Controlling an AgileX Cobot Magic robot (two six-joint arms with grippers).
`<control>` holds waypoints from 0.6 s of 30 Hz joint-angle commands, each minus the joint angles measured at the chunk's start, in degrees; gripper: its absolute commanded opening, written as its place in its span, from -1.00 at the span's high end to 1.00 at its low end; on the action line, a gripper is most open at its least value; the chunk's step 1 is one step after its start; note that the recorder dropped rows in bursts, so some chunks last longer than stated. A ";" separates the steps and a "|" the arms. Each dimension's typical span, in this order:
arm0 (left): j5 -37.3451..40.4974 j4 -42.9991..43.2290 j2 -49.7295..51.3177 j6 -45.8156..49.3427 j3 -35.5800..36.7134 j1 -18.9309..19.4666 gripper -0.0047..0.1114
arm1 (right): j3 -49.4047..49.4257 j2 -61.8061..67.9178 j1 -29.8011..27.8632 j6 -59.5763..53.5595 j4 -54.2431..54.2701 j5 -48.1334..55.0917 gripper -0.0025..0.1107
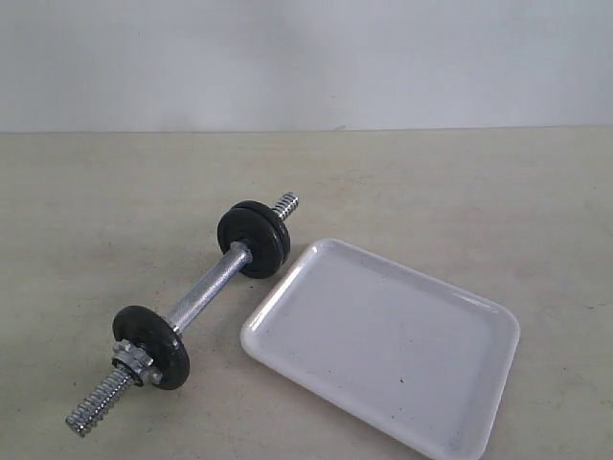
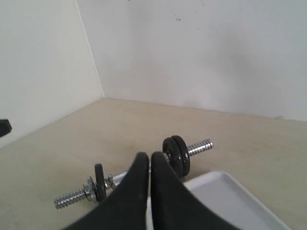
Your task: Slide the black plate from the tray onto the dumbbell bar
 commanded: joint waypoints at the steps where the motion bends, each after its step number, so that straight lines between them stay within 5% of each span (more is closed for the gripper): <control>1: 0.23 0.24 -0.18 -0.02 0.21 5.54 0.84 | 5.77 -0.41 0.09 -2.69 1.51 -4.22 0.96; 18: 0.45 3.50 -0.18 0.28 0.21 16.55 0.84 | 11.60 -0.41 0.09 -9.28 0.39 -6.16 0.96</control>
